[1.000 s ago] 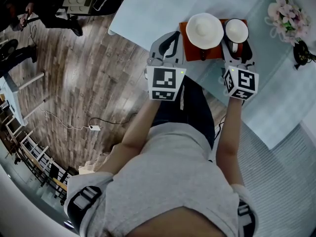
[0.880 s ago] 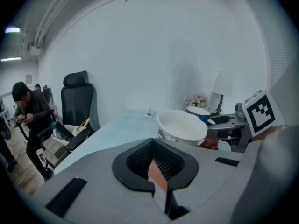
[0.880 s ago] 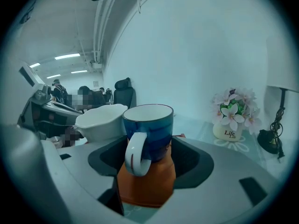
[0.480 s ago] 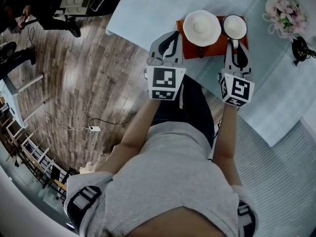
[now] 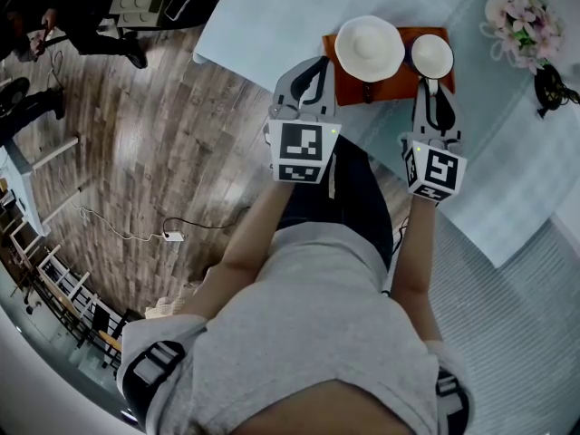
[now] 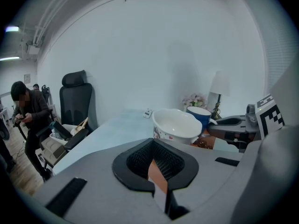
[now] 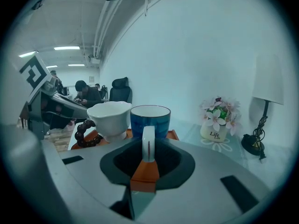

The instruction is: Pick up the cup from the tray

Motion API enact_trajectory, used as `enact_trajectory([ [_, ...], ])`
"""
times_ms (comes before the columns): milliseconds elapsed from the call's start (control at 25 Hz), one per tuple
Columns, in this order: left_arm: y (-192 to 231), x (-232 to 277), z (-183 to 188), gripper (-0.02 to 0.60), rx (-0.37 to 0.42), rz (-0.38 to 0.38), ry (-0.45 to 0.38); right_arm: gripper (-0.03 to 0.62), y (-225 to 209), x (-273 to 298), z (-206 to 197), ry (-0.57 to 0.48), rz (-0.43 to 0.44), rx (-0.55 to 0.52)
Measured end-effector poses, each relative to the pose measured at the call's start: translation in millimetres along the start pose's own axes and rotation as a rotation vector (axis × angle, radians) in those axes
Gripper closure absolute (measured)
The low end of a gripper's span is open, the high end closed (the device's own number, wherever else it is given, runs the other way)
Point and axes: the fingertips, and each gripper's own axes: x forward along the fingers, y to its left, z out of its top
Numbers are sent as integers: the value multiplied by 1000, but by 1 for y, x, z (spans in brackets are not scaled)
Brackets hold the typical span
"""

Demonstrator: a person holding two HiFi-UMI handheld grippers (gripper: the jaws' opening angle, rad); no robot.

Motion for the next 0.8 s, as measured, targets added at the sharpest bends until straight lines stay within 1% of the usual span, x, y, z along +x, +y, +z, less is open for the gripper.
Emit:
enact_trajectory([
  [80,0,0,-2,575,-2,1,4,521,-2,-1,0,-12,-24,16],
  [120,0,0,-3,575,-5,2,5,471,-2,0,1,-21,-26,37],
  [160,0,0,-3,575,-8,4,6,376,-2,1,2,-31,-19,66],
  [200,1,0,-4,575,-10,6,7,361,-2,4,4,-38,-9,93],
  [280,2,0,-4,575,-13,10,8,343,-1,10,8,-47,6,110],
  [480,4,0,-5,575,-12,16,12,282,3,30,22,-56,26,52],
  [560,5,-1,-6,575,-13,19,12,261,0,37,23,-50,25,52],
  [680,7,0,-7,575,-16,25,14,246,-4,44,23,-41,26,61],
  [800,8,1,-8,575,-22,27,17,246,-4,49,25,-26,42,50],
])
